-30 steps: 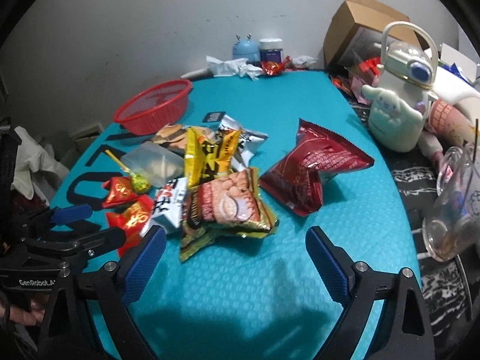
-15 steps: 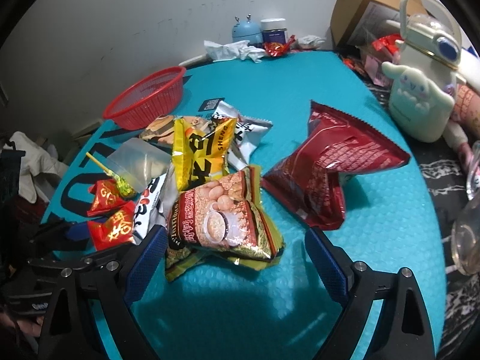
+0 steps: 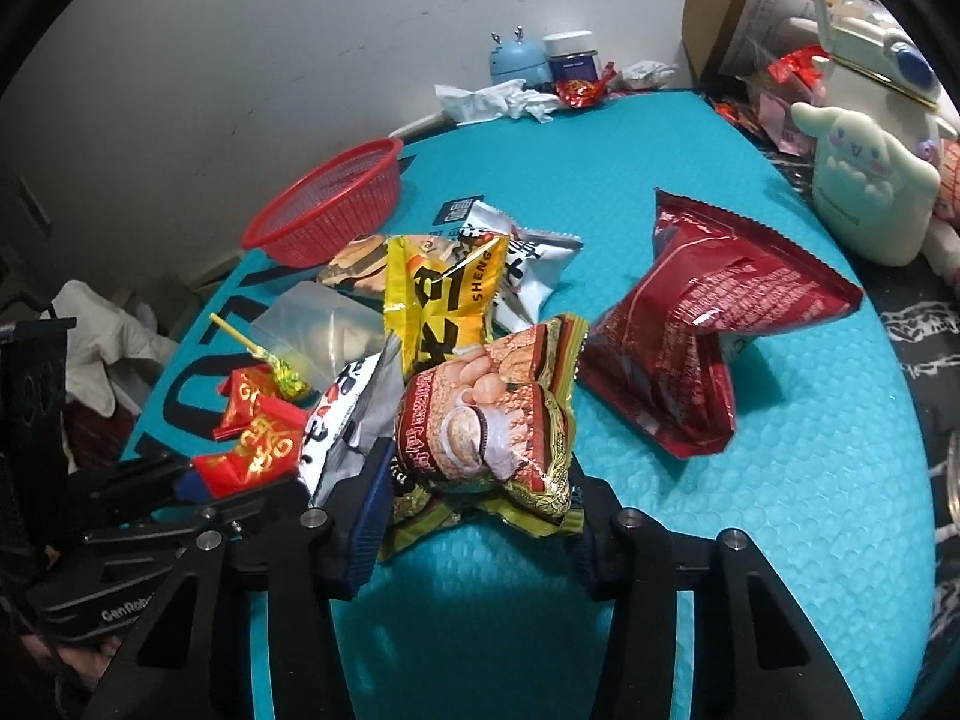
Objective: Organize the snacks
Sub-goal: 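Grasp the red candy wrapper with the left tool while the right tool grasps the peanut bag, then lift both held snacks and carry them over the red basket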
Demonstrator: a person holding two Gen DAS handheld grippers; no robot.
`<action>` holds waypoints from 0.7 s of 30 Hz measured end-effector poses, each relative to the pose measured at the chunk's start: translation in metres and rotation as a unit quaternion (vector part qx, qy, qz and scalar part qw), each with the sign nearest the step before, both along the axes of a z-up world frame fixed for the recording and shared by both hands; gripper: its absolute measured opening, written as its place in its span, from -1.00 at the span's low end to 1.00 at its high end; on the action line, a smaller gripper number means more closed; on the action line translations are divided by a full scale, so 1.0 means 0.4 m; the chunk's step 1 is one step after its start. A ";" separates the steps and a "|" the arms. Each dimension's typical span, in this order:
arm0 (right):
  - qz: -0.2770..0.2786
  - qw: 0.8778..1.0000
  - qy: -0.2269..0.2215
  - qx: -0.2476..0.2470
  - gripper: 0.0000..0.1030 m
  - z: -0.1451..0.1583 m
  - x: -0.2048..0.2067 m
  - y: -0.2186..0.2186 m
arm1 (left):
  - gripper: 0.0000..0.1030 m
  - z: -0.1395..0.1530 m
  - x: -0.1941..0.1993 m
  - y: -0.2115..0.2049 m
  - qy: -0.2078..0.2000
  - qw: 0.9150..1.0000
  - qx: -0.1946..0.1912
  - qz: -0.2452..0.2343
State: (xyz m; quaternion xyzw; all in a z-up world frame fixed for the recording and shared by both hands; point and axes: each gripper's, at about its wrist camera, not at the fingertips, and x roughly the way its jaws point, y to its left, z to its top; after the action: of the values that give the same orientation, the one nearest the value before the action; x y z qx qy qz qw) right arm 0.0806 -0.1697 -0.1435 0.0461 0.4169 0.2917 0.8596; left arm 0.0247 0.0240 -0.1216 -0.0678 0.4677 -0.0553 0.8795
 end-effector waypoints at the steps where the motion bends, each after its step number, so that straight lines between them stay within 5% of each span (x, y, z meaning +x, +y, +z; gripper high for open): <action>1: -0.001 1.000 -0.001 0.000 -0.05 0.000 -0.003 -0.004 | -0.44 0.005 -0.006 -0.001 -0.003 1.000 0.000 0.000; 21: -0.027 0.999 -0.033 0.007 -0.07 0.034 -0.163 -0.090 | -0.44 0.072 -0.139 -0.040 -0.054 0.998 -0.012 -0.006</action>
State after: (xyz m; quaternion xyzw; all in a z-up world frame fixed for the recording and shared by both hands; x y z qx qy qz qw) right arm 0.0155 -0.2057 -0.1299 0.0536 0.3850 0.2722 0.8803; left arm -0.0307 0.0080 -0.0927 -0.0731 0.4194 -0.0695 0.9022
